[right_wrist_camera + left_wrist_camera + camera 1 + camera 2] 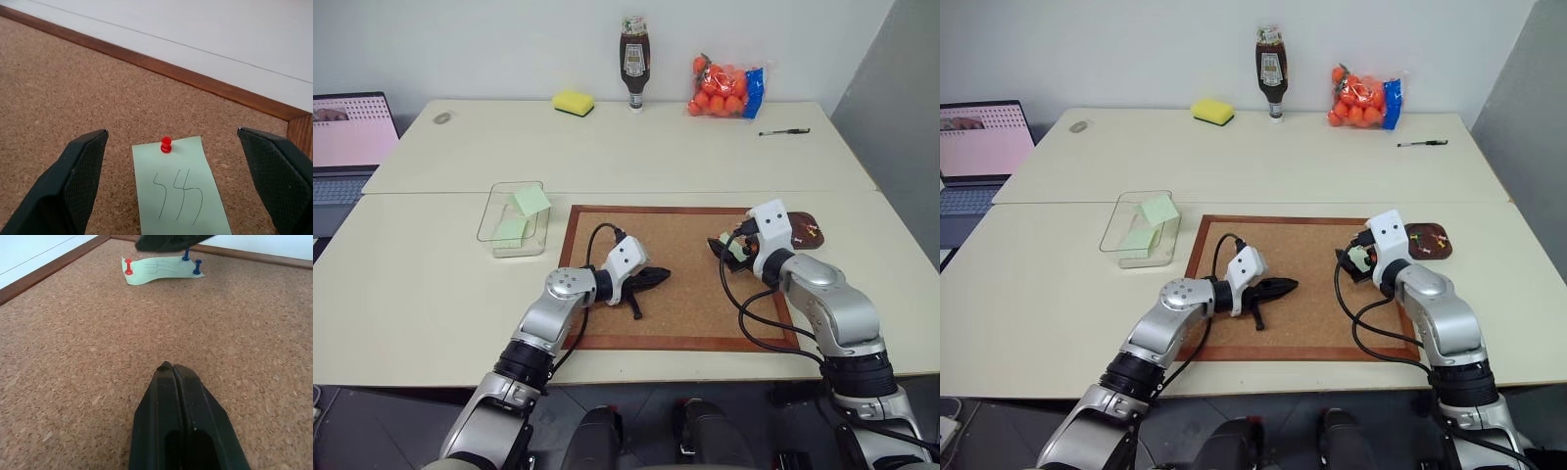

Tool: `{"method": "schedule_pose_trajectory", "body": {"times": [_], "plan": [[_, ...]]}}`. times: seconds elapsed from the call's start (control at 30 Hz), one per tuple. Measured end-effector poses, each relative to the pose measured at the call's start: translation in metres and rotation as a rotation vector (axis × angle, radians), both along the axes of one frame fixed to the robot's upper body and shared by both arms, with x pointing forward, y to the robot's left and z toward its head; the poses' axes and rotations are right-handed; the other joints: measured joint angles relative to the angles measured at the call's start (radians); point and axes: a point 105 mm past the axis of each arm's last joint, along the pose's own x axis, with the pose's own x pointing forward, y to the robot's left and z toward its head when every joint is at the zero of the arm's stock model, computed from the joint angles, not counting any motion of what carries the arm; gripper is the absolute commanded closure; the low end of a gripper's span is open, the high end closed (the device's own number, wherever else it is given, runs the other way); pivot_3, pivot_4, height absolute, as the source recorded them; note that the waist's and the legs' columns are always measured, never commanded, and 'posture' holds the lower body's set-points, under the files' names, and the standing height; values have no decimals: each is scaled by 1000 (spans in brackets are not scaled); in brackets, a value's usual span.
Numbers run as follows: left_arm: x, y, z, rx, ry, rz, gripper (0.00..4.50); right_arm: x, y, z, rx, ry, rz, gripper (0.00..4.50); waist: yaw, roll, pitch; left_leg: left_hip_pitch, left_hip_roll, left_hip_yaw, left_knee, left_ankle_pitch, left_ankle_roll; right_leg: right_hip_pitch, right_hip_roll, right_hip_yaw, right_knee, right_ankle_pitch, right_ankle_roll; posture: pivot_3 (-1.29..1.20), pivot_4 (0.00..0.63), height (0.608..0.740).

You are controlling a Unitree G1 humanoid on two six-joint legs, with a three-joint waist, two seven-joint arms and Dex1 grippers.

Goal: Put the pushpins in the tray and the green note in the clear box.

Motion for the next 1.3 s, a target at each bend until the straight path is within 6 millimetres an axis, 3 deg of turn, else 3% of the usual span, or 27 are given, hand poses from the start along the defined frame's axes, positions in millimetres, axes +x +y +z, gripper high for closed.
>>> {"method": "schedule_pose_trajectory", "body": {"times": [0.2, 0.4, 0.93, 1.3], "plan": [[-2, 0, 0, 4, 6, -2, 4483, 6, -1, -11, -23, 24, -4, 0, 0, 0, 0, 0, 0, 0, 0, 0, 0, 0, 0, 0, 0, 0, 0, 0, 150, 740], [-4, -1, 0, 7, 10, -7, 4500, 11, 1, -13, -34, 10, -9, 1028, 0, 0, 0, 0, 0, 0, 0, 0, 0, 0, 0, 0, 0, 0, 0, 0, 150, 740], [-8, -3, -1, 8, 19, -25, 4500, 19, 6, -19, -19, 28, -11, 4340, 0, 0, 0, 0, 0, 0, 0, 0, 0, 0, 0, 0, 0, 0, 0, 0, 150, 740], [-11, -4, -2, 7, 19, -33, 4500, 16, 8, -17, -13, 24, -6, 4436, 0, 0, 0, 0, 0, 0, 0, 0, 0, 0, 0, 0, 0, 0, 0, 0, 150, 740]]}}
